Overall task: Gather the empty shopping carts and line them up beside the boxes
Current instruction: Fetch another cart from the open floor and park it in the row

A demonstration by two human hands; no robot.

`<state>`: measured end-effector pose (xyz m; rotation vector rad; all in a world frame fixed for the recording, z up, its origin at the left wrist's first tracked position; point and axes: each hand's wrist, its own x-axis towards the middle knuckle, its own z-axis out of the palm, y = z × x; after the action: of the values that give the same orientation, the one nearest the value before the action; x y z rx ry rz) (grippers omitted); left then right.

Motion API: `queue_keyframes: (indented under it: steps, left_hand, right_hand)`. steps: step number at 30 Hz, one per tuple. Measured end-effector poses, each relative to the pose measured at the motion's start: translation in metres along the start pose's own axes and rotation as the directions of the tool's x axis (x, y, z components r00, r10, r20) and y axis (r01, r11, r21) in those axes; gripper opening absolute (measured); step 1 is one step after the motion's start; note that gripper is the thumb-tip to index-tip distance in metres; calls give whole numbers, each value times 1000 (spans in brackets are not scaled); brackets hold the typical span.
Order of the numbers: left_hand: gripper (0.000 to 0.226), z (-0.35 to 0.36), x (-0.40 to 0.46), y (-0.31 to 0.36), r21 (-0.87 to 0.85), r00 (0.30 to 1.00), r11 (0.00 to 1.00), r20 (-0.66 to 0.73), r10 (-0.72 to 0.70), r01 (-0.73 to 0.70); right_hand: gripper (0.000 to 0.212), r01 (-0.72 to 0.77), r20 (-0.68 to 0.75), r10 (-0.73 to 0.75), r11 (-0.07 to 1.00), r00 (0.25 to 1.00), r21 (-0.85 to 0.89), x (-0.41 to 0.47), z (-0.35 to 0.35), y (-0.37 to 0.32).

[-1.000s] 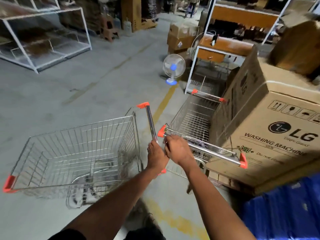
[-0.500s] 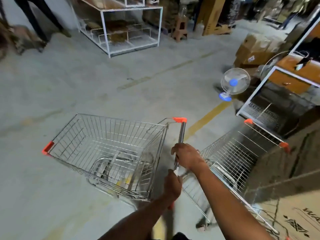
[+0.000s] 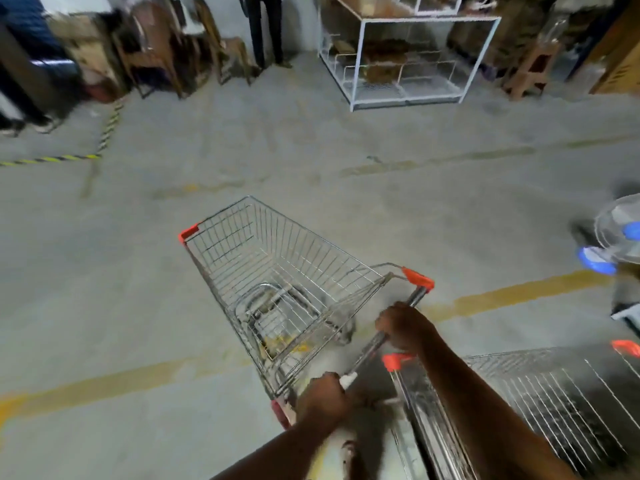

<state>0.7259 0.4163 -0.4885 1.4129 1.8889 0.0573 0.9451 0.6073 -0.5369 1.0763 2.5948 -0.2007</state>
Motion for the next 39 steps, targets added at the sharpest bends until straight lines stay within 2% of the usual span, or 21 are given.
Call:
queue_keyframes:
  steps: [4, 7, 12, 21, 24, 29, 31, 34, 39]
  left_hand:
    - [47, -3, -7, -12, 147, 993, 985, -92, -79, 92]
    - [42, -14, -11, -20, 217, 981, 966, -159, -107, 141]
    - [40, -27, 3, -56, 249, 961, 951, -249, -120, 183]
    - [41, -84, 29, -120, 309, 958, 931, -266, -110, 192]
    - [40, -113, 38, -141, 320, 964, 925, -232, -132, 204]
    - [55, -159, 72, -168, 263, 984, 950, -86, -154, 172]
    - [53, -175, 88, -167, 245, 987, 957, -55, -148, 158]
    - [39, -196, 108, -171, 203, 980, 959, -58, -191, 199]
    - [38, -213, 135, -184, 147, 968, 961, -121, -218, 235]
  right_hand:
    - [24, -8, 43, 12, 996, 999, -94, 11, -19, -24]
    - [27, 90, 131, -62, 972, 989, -217, 13, -63, -58]
    - [38, 105, 141, -83, 981, 987, -163, 35, -80, -81]
    - [52, 138, 64, -133, 986, 989, -90, 97, -97, -125]
    - [58, 131, 51, -128, 989, 990, -73, 120, -106, -146]
    - [48, 102, 39, -99, 992, 994, -79, 161, -127, -181]
    - [46, 111, 44, -108, 990, 993, -88, 178, -136, -193]
    - [39, 146, 61, -142, 987, 988, -70, 204, -151, -202]
    - [34, 216, 79, -209, 973, 975, -80, 247, -171, -197]
